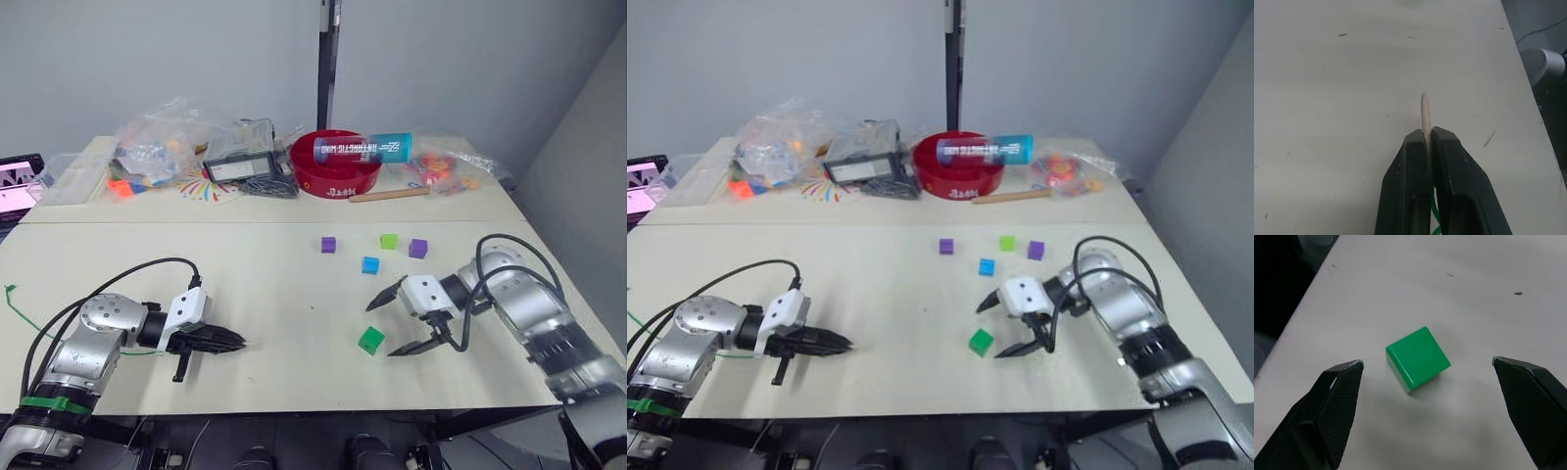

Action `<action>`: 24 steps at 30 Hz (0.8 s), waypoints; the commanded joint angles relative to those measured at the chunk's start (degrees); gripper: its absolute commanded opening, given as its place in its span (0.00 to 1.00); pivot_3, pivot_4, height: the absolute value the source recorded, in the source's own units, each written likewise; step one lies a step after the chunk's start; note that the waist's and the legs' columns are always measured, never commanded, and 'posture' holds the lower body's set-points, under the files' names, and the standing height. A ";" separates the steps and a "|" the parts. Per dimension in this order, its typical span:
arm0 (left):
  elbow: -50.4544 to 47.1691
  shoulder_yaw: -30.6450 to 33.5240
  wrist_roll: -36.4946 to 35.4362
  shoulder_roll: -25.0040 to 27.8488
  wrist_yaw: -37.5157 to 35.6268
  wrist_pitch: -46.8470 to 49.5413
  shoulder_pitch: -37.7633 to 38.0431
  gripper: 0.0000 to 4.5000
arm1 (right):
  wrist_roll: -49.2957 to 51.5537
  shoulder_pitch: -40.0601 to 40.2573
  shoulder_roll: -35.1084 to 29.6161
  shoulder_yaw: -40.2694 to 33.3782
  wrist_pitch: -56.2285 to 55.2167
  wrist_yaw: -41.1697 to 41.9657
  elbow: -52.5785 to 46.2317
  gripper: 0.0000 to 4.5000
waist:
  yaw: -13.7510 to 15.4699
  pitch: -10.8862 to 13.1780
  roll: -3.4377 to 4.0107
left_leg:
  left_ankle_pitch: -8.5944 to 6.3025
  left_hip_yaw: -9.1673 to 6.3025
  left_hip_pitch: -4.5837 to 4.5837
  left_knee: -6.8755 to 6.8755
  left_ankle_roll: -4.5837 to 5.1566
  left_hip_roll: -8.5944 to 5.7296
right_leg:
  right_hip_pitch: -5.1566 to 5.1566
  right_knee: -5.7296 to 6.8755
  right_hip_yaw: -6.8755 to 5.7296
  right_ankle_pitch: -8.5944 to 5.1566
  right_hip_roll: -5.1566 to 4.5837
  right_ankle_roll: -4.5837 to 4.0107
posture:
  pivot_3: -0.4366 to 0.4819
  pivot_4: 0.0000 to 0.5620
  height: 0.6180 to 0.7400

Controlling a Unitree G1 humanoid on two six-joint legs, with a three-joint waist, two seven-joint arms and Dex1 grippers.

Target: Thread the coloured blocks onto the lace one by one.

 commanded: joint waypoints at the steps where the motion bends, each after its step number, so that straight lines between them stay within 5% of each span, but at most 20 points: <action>1: -2.05 1.32 -1.01 0.82 0.40 0.47 0.23 0.00 | -0.46 -3.32 1.76 3.15 -6.43 3.01 5.37 0.99 | -0.05 0.00 0.00 | 0.00 0.00 0.01 0.00 0.00 0.00 | 0.00 0.01 0.00 0.00 0.00 0.00 | 0.48 0.27 0.92; 8: -4.39 1.53 -1.30 1.10 1.31 1.83 1.33 0.00 | 0.23 -6.67 3.61 8.18 -11.37 3.01 12.44 0.99 | -0.02 0.02 0.03 | 0.00 0.00 0.02 0.00 0.00 -0.01 | -0.02 0.09 0.00 0.01 -0.02 -0.01 | 0.48 0.27 0.92; 17: -5.72 1.49 -1.36 1.18 1.86 2.66 1.45 0.00 | 5.47 -3.69 3.95 6.30 -5.53 3.00 8.02 0.28 | -0.03 0.02 0.04 | 0.00 -0.01 0.04 0.00 0.00 -0.01 | -0.02 0.12 0.00 0.01 -0.01 -0.02 | 0.48 0.27 0.92; 24: -9.30 -0.19 -2.05 -0.32 1.93 4.31 -0.26 0.00 | 8.22 5.48 4.63 0.26 20.44 -9.37 -12.85 0.26 | 0.08 0.02 0.04 | 0.00 -0.06 0.03 0.00 0.00 -0.03 | -0.02 0.18 -0.01 0.01 -0.02 -0.02 | 0.48 0.27 0.92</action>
